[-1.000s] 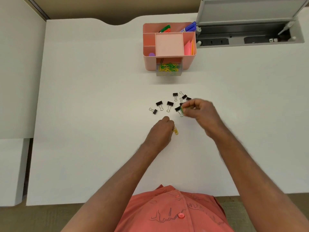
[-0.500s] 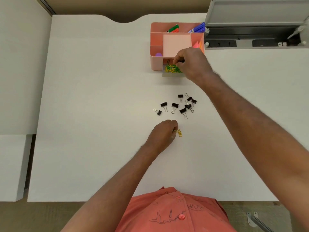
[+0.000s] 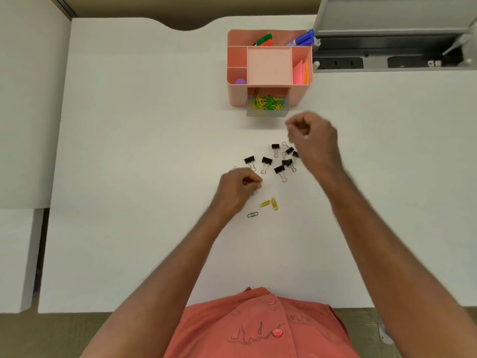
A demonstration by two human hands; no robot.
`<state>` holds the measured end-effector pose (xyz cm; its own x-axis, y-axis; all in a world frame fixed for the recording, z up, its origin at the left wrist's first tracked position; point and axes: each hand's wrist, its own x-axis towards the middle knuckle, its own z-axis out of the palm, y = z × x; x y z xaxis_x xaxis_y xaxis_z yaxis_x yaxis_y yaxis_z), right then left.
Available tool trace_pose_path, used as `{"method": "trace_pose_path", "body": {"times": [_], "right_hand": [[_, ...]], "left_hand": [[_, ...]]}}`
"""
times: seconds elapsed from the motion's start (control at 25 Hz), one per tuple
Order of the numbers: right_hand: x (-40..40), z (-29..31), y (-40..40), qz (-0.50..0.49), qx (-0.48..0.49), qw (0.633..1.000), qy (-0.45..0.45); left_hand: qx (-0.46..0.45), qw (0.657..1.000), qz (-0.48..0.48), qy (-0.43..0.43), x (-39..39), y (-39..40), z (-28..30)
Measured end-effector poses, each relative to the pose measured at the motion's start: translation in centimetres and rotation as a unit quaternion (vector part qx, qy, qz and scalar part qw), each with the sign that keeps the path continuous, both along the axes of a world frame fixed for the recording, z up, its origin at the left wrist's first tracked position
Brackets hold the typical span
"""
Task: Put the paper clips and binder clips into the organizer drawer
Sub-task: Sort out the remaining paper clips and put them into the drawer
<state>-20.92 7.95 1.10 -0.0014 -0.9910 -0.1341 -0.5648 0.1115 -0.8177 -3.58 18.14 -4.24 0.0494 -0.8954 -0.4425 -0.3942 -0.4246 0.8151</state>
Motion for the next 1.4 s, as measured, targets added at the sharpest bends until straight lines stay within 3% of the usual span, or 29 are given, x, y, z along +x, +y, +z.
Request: {"method": "trace_pose_path", "body": {"times": [0.16, 0.28, 0.4, 0.56, 0.84, 1.04, 1.24, 1.4], "right_hand": [[-0.6, -4.4, 8.9, 0.080, 0.072, 0.992, 0.072], [-0.2, -6.0, 13.3, 0.183, 0.038, 0.953, 0.239], [1.1, -6.6, 14.9, 0.193, 0.006, 0.923, 0.334], [2.5, -6.6, 14.9, 0.187, -0.007, 0.903, 0.387], [3.0, -7.0, 14.4, 0.228, 0.001, 0.910, 0.346], [2.9, -7.3, 12.6, 0.237, 0.056, 0.930, 0.277], [1.1, -6.7, 10.6, 0.200, 0.125, 0.958, 0.165], [-1.2, -6.1, 9.5, 0.093, 0.216, 0.971, 0.032]], "left_hand": [[-0.085, 0.995, 0.032, -0.029, 1.6, -5.6, 3.5], [-0.168, 0.983, 0.020, -0.075, 1.8, -10.4, 5.2], [-0.216, 0.964, -0.010, -0.154, 1.3, -14.6, 5.7], [-0.216, 0.941, -0.086, -0.248, 0.1, -17.1, 5.0], [-0.242, 0.919, -0.122, -0.287, -0.3, -16.5, 4.5], [-0.276, 0.935, -0.073, -0.210, -0.2, -10.6, 3.4], [-0.160, 0.975, -0.063, -0.138, -1.0, -0.9, -0.1], [-0.079, 0.986, -0.075, -0.126, -1.6, 4.1, -2.2]]}}
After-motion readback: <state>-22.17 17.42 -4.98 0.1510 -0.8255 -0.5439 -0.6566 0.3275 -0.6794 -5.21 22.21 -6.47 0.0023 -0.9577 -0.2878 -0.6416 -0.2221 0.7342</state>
